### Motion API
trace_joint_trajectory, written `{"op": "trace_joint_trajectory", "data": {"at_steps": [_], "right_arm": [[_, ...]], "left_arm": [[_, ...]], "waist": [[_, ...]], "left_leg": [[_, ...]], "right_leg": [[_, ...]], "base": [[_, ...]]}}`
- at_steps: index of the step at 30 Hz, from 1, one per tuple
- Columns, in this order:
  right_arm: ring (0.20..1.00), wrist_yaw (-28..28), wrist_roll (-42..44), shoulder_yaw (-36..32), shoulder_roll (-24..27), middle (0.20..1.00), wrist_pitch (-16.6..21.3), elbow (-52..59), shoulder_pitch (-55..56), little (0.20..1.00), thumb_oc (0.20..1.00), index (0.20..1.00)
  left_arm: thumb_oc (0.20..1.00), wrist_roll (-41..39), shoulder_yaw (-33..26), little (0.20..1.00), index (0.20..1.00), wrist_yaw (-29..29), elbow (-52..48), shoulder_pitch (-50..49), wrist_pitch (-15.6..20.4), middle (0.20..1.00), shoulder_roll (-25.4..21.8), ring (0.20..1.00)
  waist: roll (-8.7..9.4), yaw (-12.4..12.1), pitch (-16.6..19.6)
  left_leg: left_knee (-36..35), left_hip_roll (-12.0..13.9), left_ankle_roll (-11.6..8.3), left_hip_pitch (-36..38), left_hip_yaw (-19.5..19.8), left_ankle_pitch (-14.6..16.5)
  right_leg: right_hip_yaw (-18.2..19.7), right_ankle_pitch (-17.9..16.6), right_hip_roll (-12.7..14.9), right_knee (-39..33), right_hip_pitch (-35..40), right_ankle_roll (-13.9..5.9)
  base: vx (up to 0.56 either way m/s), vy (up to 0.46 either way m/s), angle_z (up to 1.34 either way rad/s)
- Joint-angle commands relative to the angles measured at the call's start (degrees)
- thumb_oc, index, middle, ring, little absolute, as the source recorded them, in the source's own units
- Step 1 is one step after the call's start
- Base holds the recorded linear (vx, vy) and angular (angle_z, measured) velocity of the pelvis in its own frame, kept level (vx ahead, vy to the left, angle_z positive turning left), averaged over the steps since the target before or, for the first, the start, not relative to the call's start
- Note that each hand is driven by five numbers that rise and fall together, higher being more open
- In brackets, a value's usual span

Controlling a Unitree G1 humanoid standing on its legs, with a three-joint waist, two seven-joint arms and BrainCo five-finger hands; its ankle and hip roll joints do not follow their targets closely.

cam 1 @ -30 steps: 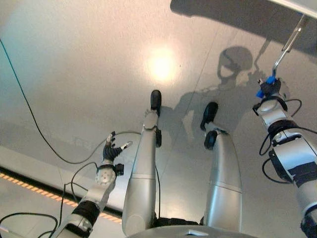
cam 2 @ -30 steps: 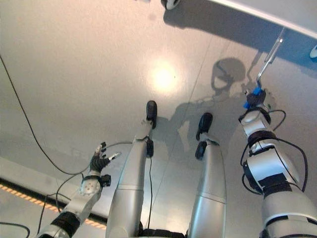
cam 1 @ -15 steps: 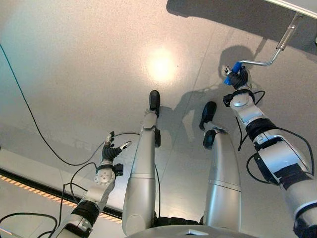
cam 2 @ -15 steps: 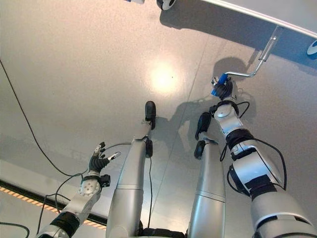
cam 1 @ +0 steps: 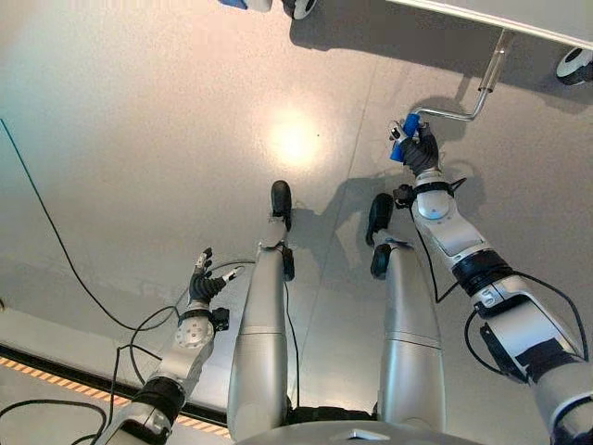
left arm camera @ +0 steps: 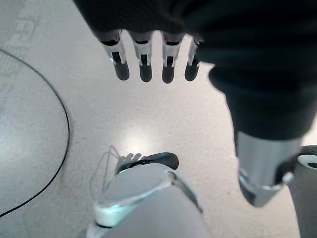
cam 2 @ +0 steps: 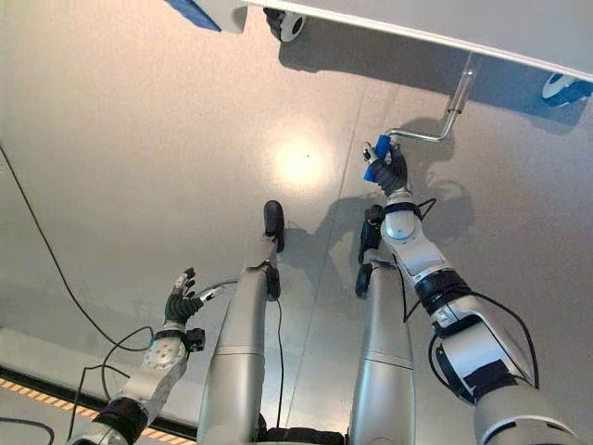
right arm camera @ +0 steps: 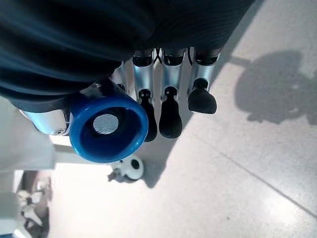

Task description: Raise the hospital bed

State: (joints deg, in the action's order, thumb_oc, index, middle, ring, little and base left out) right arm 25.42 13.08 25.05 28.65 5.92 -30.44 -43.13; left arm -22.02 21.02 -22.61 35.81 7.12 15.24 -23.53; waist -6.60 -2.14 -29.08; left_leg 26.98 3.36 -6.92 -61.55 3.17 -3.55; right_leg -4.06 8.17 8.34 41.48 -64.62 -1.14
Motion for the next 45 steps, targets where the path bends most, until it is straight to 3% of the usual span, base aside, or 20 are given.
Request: {"op": "trace_joint_trajectory", "data": {"at_steps": [1,2,3,9,16,29,39,45], "right_arm": [[0.200,-2.08,-5.04,1.70,-2.67,0.200,9.75,16.48,-3.71,0.200,0.200,0.200],[0.200,-1.40,-5.21,0.46,-1.96,0.200,10.02,17.35,-2.67,0.200,0.200,0.200],[0.200,-0.95,-5.22,-1.09,-1.12,0.200,10.32,18.67,-2.37,0.200,0.200,0.200],[0.200,0.34,-2.85,-9.63,1.99,0.200,12.61,24.52,6.97,0.200,0.200,0.200],[0.200,0.79,3.94,-17.46,0.93,0.200,16.55,27.21,14.00,0.200,0.200,0.200],[0.200,4.84,5.73,-26.47,0.57,0.200,19.30,27.57,20.20,0.200,0.200,0.200],[0.200,11.02,1.13,-32.39,3.87,0.200,17.95,24.15,23.16,0.200,0.200,0.200],[0.200,15.90,-6.10,-34.77,8.80,0.200,12.62,18.49,25.35,0.200,0.200,0.200]], "left_arm": [[1.000,0.98,-1.35,1.000,1.000,-0.54,-0.09,-4.00,-0.09,1.000,-1.38,1.000],[1.000,1.14,-1.69,1.000,1.000,-0.44,0.19,-4.20,-0.06,1.000,-1.19,1.000],[1.000,1.21,-2.46,1.000,1.000,-0.44,0.33,-3.19,-0.06,1.000,-1.06,1.000],[1.000,2.20,-4.38,1.000,1.000,0.62,1.77,-4.14,-0.35,1.000,0.18,1.000],[1.000,1.90,-5.41,1.000,1.000,1.61,2.10,-5.02,-0.36,1.000,1.24,1.000],[1.000,1.70,-7.27,1.000,1.000,1.36,2.46,-5.87,-0.06,1.000,1.92,1.000],[1.000,2.07,-8.53,1.000,1.000,0.40,2.54,-6.41,0.29,1.000,1.72,1.000],[1.000,3.23,-8.94,1.000,1.000,-0.54,1.11,-7.10,0.52,1.000,1.11,1.000]], "waist": [[1.59,-0.06,-0.71],[1.83,0.19,-0.71],[1.96,0.54,-0.71],[2.86,2.10,-0.71],[3.30,3.30,-0.71],[4.27,4.43,-0.71],[5.29,5.05,-0.71],[6.11,5.34,-0.71]], "left_leg": [[2.32,-3.80,2.72,2.86,-2.00,4.87],[1.77,-3.74,2.69,3.67,-2.24,4.74],[0.75,-3.62,2.80,2.35,-2.39,2.54],[-1.63,-3.02,2.48,7.86,-2.59,2.25],[-3.55,-2.59,2.18,10.95,-3.07,1.88],[-3.20,-2.13,1.96,12.11,-3.31,2.36],[-2.87,-1.89,1.73,11.99,-3.14,2.57],[-2.50,-1.64,1.76,11.52,-2.81,2.76]], "right_leg": [[2.02,-4.42,1.59,-5.62,3.97,-6.36],[2.02,-4.58,1.43,-6.17,4.75,-6.46],[1.79,-6.80,1.35,-7.64,3.65,-6.20],[2.07,-7.13,0.73,-10.28,8.40,-6.28],[2.27,-7.76,0.30,-12.76,11.38,-6.60],[2.88,-7.49,-0.16,-12.71,12.34,-6.44],[2.95,-7.21,-0.44,-12.54,12.30,-6.31],[2.84,-7.22,-0.55,-12.33,11.97,-6.29]], "base": [[0.04,0.003,-0.08],[-0.02,0.000,-0.04],[-0.09,-0.017,-0.04],[-0.02,-0.014,-0.03],[0.00,-0.012,-0.02],[0.00,-0.010,-0.03],[0.00,0.000,0.00],[0.00,-0.013,0.00]]}}
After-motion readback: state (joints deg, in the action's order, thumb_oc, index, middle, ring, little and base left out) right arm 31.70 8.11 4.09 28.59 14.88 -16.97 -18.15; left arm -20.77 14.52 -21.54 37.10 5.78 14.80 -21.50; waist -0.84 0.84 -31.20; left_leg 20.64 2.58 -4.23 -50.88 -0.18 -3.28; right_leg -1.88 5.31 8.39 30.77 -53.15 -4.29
